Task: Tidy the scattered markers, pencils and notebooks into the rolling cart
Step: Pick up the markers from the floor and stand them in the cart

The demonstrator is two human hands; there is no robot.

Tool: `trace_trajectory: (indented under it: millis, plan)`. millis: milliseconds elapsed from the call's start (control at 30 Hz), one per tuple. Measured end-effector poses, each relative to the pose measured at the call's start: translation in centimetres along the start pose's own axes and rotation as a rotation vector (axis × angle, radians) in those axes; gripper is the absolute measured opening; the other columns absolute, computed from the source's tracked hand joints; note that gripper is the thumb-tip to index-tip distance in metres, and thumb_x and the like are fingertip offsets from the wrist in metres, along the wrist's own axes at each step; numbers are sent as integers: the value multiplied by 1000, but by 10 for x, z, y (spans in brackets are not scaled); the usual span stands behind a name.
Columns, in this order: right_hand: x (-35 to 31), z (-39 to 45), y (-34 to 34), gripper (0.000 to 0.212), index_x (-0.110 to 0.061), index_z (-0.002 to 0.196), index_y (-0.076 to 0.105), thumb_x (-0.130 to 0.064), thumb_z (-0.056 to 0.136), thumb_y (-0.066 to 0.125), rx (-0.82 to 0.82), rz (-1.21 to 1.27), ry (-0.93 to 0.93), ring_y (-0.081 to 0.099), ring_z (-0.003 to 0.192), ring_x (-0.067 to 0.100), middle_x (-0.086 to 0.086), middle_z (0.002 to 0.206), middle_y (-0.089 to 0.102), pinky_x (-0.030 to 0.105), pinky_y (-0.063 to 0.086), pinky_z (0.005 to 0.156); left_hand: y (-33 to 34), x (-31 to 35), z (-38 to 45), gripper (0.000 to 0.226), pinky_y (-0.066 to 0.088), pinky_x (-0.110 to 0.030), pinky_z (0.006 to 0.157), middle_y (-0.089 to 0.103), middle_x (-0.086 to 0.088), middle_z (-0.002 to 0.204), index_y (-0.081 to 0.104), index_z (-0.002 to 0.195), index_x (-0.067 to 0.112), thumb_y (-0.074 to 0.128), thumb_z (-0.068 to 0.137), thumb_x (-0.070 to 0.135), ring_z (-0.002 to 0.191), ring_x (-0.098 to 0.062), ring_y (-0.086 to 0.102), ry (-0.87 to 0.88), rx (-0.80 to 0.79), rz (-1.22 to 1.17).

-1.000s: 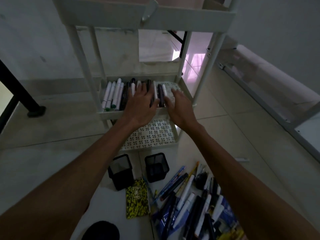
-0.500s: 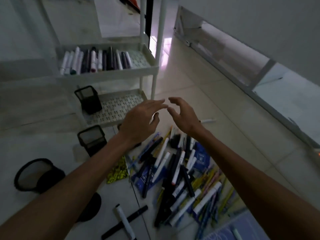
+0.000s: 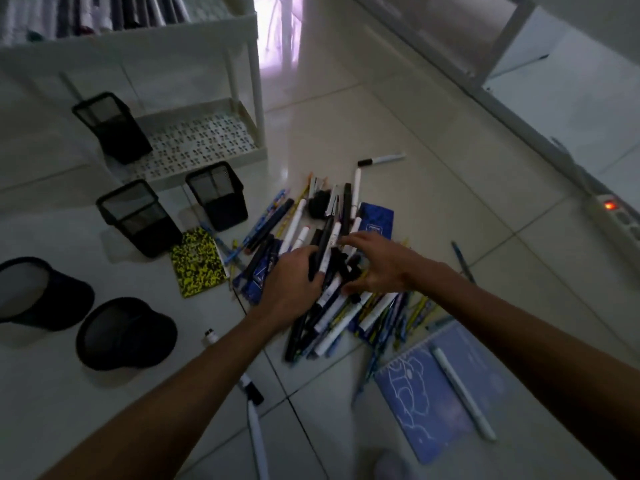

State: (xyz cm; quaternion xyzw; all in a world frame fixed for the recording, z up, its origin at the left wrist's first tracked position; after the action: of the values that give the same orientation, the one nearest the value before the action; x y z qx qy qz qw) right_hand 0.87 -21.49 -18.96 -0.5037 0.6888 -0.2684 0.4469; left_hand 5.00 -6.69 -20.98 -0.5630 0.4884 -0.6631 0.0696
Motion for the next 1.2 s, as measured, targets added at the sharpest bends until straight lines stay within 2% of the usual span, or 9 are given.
trace_trajectory:
  millis: [133,267,400,500,733,800,900,1033,1200]
  plan:
    - [13,-5,10,58,-12,119,51,-60,87,59,324,75,103,48,107,24,9,117,50,32,43,87,15,-14,7,56,49,-43,98,54,-8,133,45,139,13,59,91,38,120,-27,52,-107,-14,57]
    - [16,-5,24,50,-13,103,51,-58,85,63,340,197,188,50,76,15,0,89,53,26,38,62,16,-14,16,57,54,-45,87,59,-5,120,51,129,17,60,83,49,111,-27,55,-127,15,101]
    - [18,-2,32,47,-12,114,46,-47,89,65,259,323,206,54,74,15,1,88,58,29,44,63,17,-7,25,48,54,-47,81,60,-10,111,55,118,13,56,83,47,105,-31,55,-133,10,190]
    - [16,0,31,34,-10,119,49,-33,95,59,241,379,191,55,80,19,4,95,60,29,43,68,19,-3,29,47,49,-44,89,53,-17,125,50,125,4,51,91,38,116,-33,49,-140,-31,293]
    - [18,-1,20,14,-8,95,46,-22,98,48,241,416,81,35,65,13,1,80,43,32,32,62,32,1,20,52,47,-40,92,39,-24,139,27,140,-8,45,96,12,123,-35,48,-133,-183,567]
    - [10,-6,19,23,-12,100,45,-29,92,58,182,253,-50,39,72,15,1,87,43,34,38,67,32,-3,22,49,47,-41,90,40,-25,137,28,138,-8,45,95,10,120,-36,49,-119,-208,513]
    - [-7,-11,26,73,-17,132,41,-55,78,70,73,-46,-208,48,95,19,4,117,46,33,46,85,30,-10,28,48,46,-43,88,40,-26,136,36,133,-9,48,96,19,116,-38,47,-112,-255,353]
    - [-27,-5,38,117,-22,150,23,-76,59,72,12,-432,-343,45,100,21,7,129,38,34,45,89,10,-18,28,43,49,-41,70,47,-21,123,39,131,1,40,98,27,88,-31,55,-171,-107,135]
    - [-33,12,47,126,-21,154,13,-77,57,71,-30,-604,-367,43,119,30,15,146,25,41,39,106,-9,-27,24,28,30,-26,48,49,-4,80,46,117,3,43,98,25,59,-13,44,-214,-9,-90]
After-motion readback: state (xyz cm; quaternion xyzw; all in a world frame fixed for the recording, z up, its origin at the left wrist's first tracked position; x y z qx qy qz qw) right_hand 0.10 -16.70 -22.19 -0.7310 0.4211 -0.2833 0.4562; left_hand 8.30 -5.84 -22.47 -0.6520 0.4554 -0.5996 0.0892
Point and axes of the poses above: each hand's wrist, its own z-axis towards the middle knuckle, its own y-axis out of the palm, x = y × z, the point moved 7 cm from there along z, towards the middle knuckle
